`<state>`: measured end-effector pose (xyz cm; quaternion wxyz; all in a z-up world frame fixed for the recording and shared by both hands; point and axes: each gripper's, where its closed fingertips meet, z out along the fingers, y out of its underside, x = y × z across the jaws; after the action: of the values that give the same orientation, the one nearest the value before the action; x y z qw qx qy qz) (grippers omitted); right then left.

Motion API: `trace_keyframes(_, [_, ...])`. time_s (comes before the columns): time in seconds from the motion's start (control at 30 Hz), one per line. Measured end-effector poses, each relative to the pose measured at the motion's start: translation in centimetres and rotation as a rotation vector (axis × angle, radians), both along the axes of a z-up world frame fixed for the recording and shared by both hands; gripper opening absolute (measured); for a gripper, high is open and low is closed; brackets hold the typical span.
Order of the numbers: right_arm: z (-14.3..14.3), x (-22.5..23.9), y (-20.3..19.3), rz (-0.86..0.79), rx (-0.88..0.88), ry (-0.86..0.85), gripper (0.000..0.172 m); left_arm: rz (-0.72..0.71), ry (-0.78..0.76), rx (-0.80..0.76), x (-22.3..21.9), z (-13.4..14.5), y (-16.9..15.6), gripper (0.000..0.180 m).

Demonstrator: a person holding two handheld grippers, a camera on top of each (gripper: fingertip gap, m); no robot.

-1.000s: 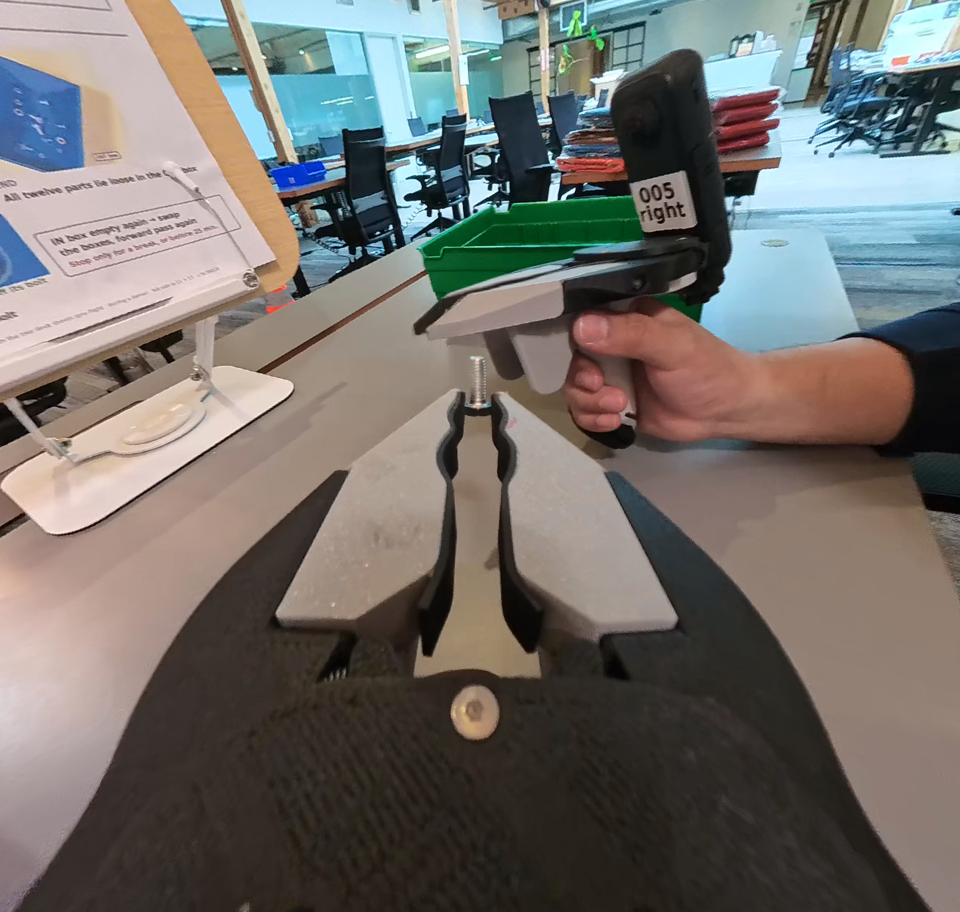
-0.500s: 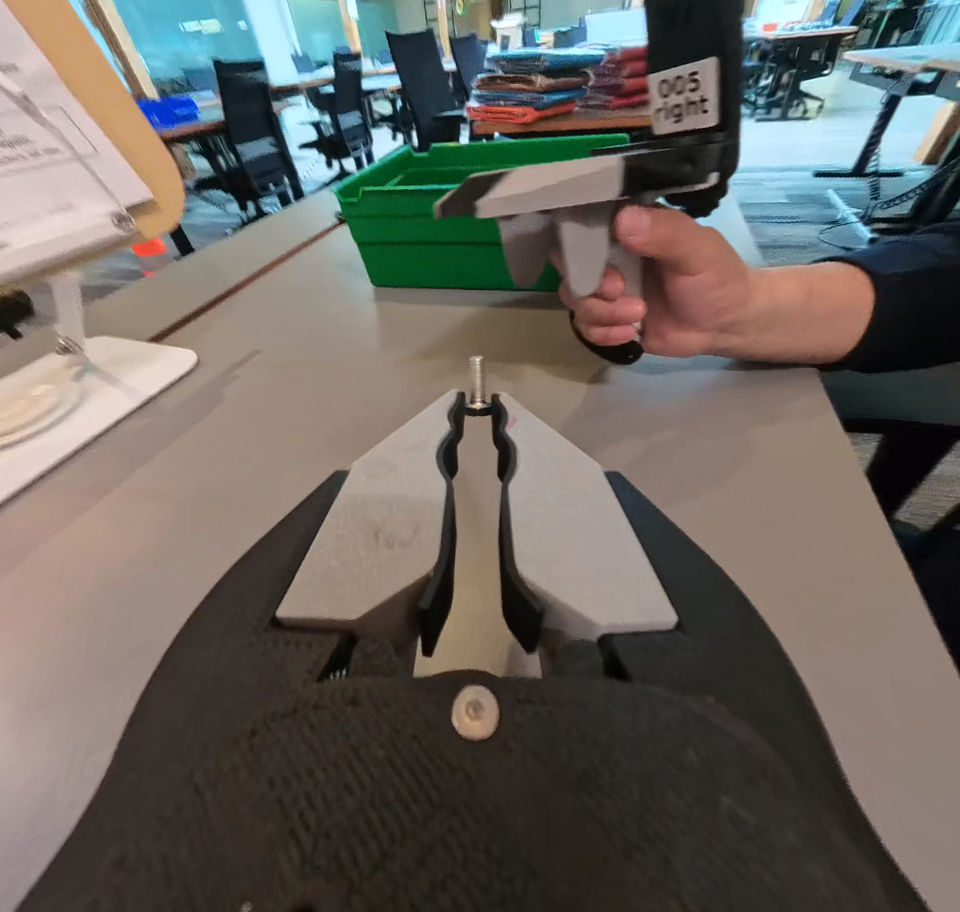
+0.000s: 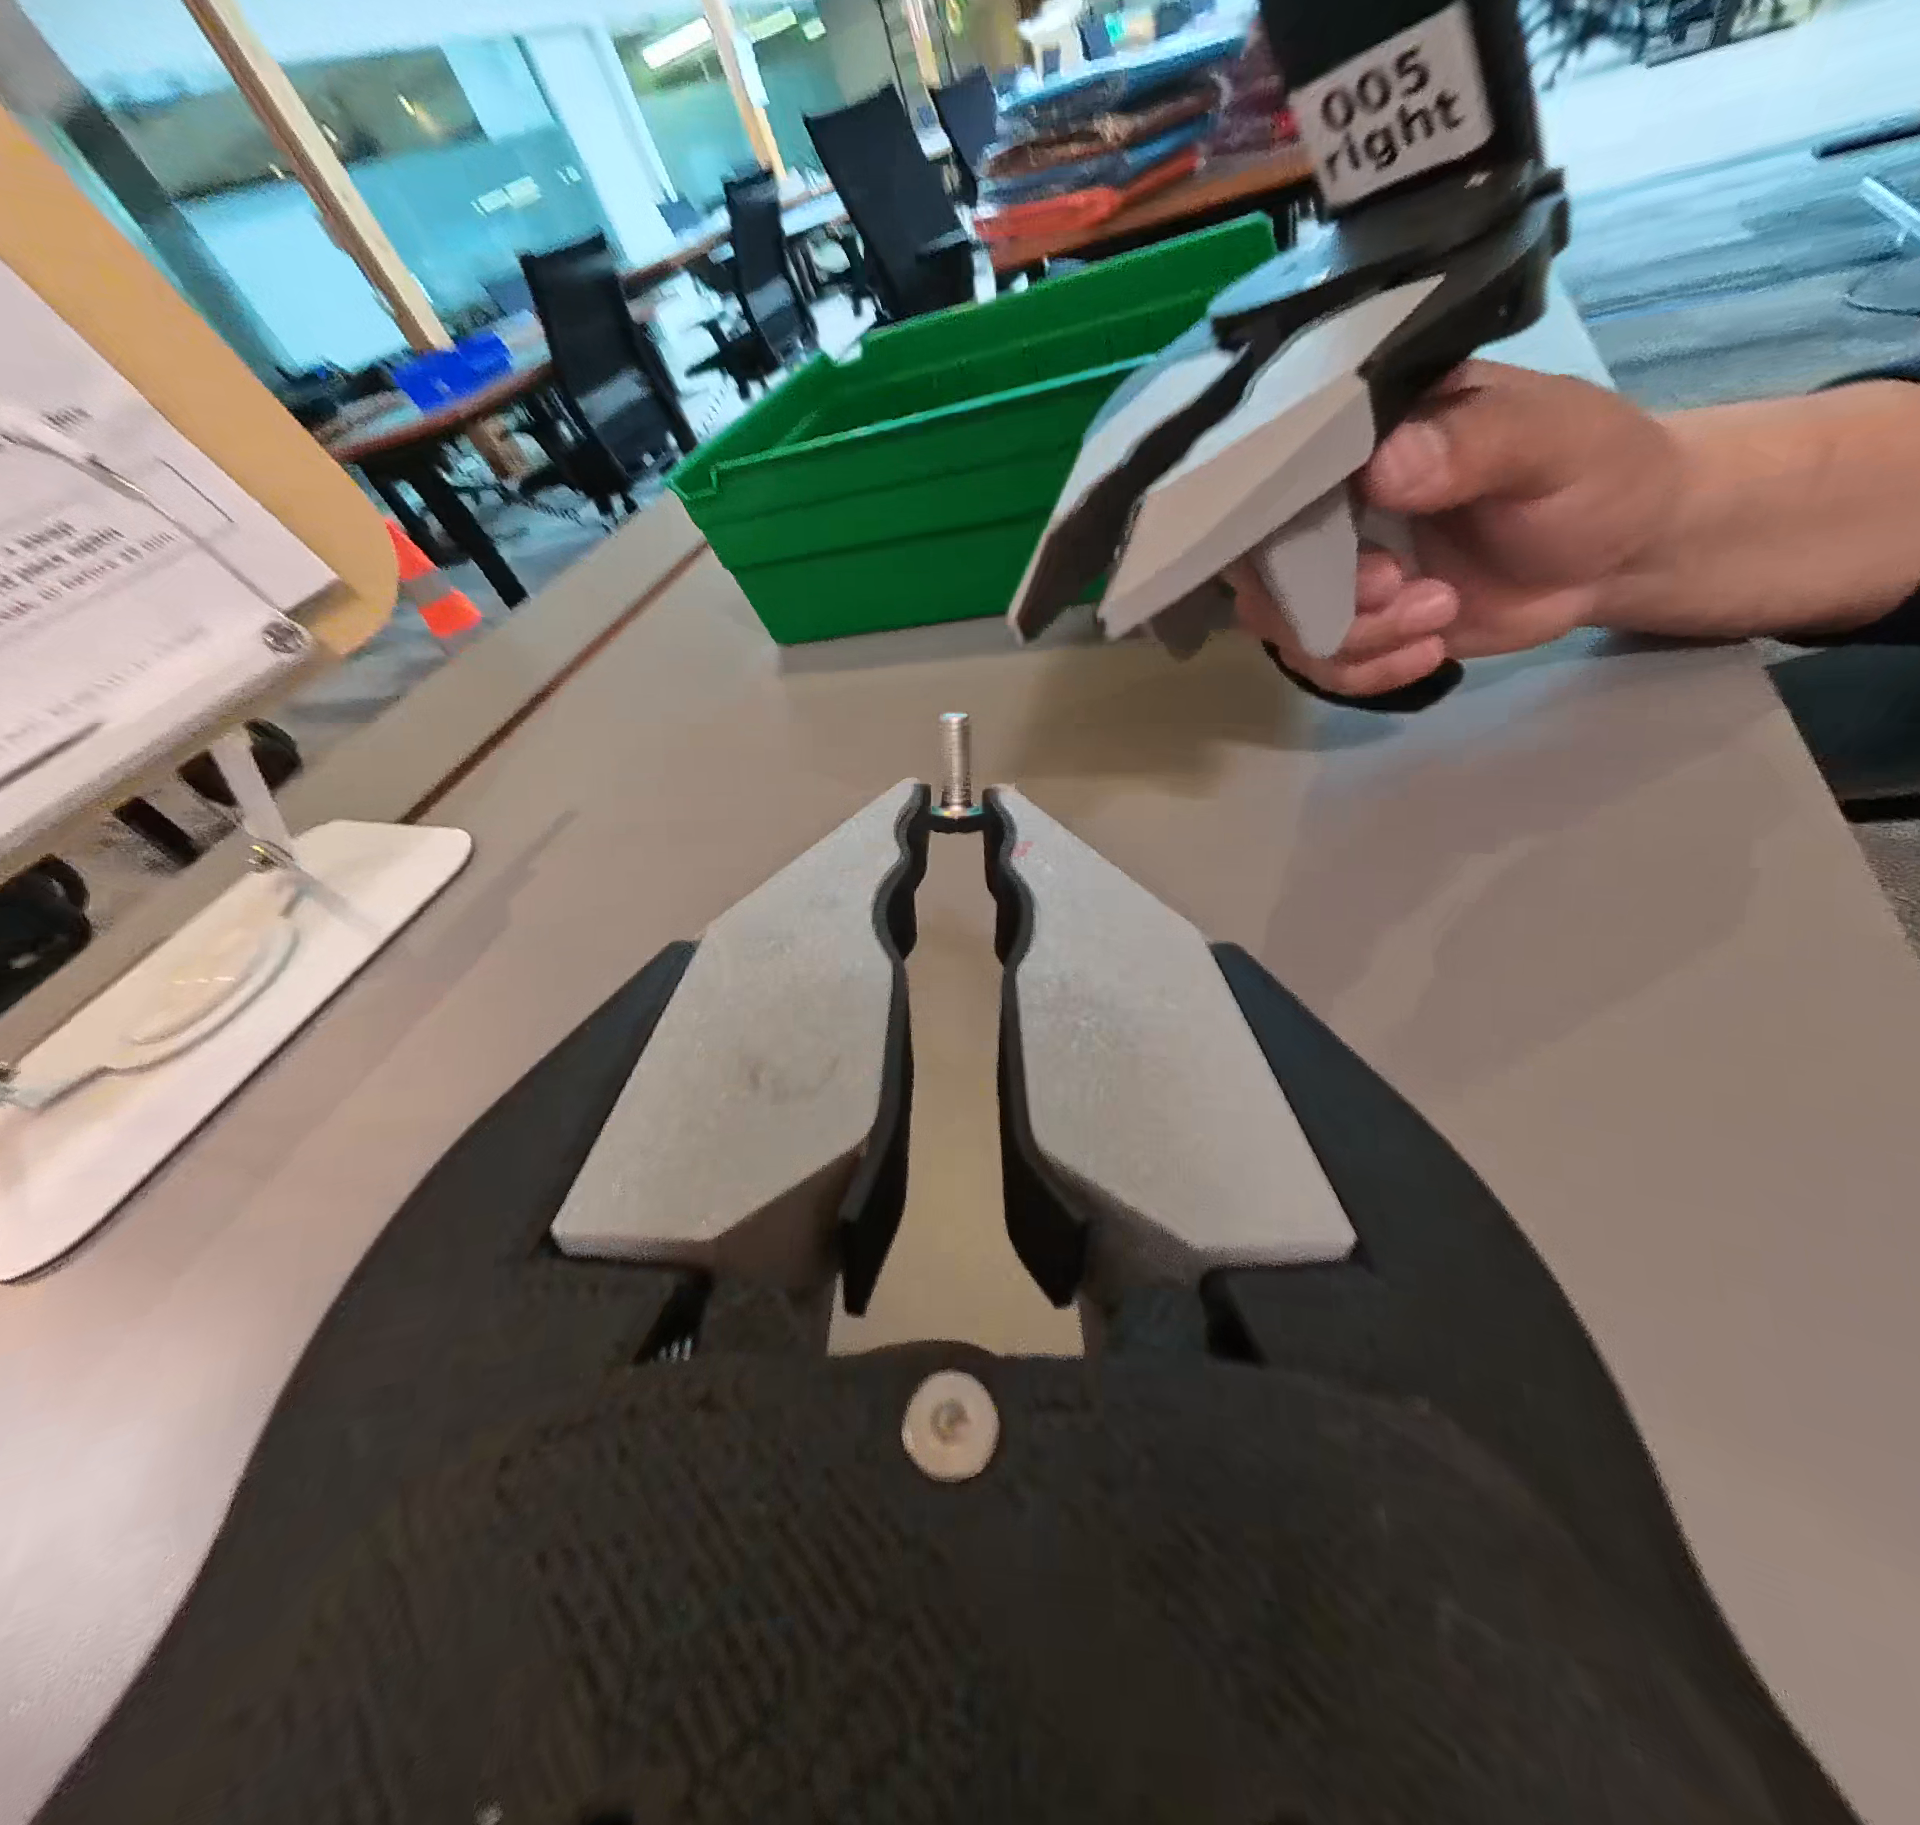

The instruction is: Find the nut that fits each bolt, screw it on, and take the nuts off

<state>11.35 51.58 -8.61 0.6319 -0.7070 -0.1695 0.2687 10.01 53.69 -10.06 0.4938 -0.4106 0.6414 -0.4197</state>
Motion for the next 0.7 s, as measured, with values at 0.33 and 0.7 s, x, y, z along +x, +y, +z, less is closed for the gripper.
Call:
trace_keyframes(0.33, [0.1, -2.4, 1.4, 0.101, -0.063, 0.139, 0.020, 0.068, -0.002, 0.094, 0.6, -0.6, -0.5, 0.008])
trace_keyframes(0.7, [-1.1, -0.9, 2.2, -0.070, -0.023, -0.104, 0.002, 0.087, 0.067, 0.053, 1.2, -2.2, -0.5, 0.015])
